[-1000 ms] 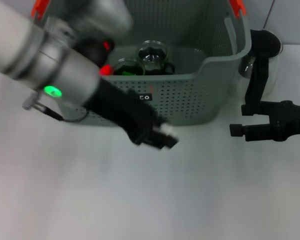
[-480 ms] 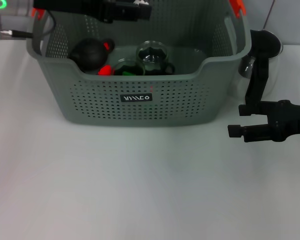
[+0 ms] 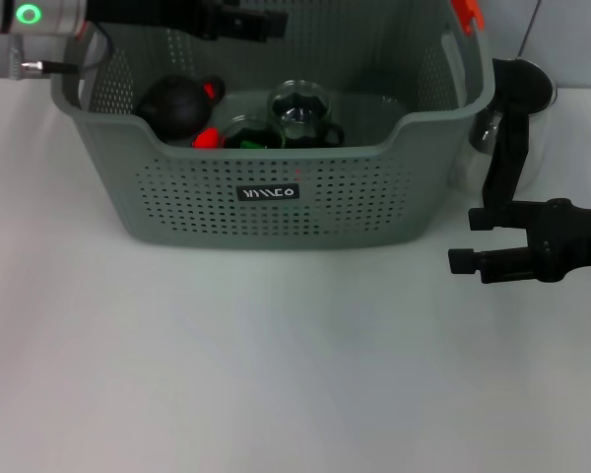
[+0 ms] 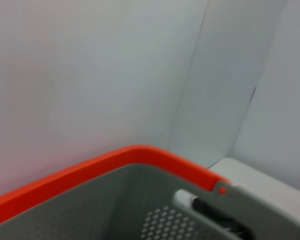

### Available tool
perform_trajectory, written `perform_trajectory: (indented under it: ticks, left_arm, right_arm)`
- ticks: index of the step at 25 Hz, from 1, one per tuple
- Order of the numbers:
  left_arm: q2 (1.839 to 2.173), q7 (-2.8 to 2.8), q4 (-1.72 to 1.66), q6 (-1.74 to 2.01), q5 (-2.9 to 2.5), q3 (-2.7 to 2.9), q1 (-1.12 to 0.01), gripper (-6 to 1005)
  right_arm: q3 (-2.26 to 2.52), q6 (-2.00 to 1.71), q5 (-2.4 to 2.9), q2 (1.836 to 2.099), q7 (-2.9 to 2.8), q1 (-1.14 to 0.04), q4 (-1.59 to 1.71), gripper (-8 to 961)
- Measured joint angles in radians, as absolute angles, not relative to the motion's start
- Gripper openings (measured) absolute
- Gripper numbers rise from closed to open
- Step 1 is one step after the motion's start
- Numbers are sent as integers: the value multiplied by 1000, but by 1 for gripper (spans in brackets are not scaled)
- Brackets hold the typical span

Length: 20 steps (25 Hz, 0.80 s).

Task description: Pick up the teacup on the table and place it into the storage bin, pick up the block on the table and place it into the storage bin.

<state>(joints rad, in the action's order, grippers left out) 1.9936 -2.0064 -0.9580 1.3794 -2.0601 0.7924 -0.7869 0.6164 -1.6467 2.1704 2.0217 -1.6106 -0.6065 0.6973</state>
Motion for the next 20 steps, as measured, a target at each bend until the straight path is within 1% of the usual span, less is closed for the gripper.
perform_trajectory:
  ticks: [2, 4, 8, 13, 18, 20]
  left_arm:
    - [2000, -1990, -998, 1446, -2015, 779, -761, 824]
    - [2011, -1957, -1033, 1536, -1951, 762, -728, 850]
    - [2054, -1848, -1088, 1727, -1818, 739, -625, 903]
    - [2104, -1750, -1088, 1822, -1803, 751, -528, 969]
    - [2161, -1588, -1039, 1801, -1812, 858, -450, 966]
    - [2164, -1562, -1010, 1778, -1812, 893, -445, 965]
  right_arm:
    - [615, -1654, 2170, 2021, -1607, -607, 697, 945]
    - [611, -1667, 2166, 2021, -1596, -608, 698, 945]
    - [612, -1696, 2129, 2022, -1568, -610, 698, 945]
    - [613, -1732, 2099, 2021, -1549, -619, 700, 945]
    - [619, -1736, 2100, 2010, -1516, -633, 705, 944]
    - [621, -1734, 2103, 2006, -1494, -633, 705, 944]
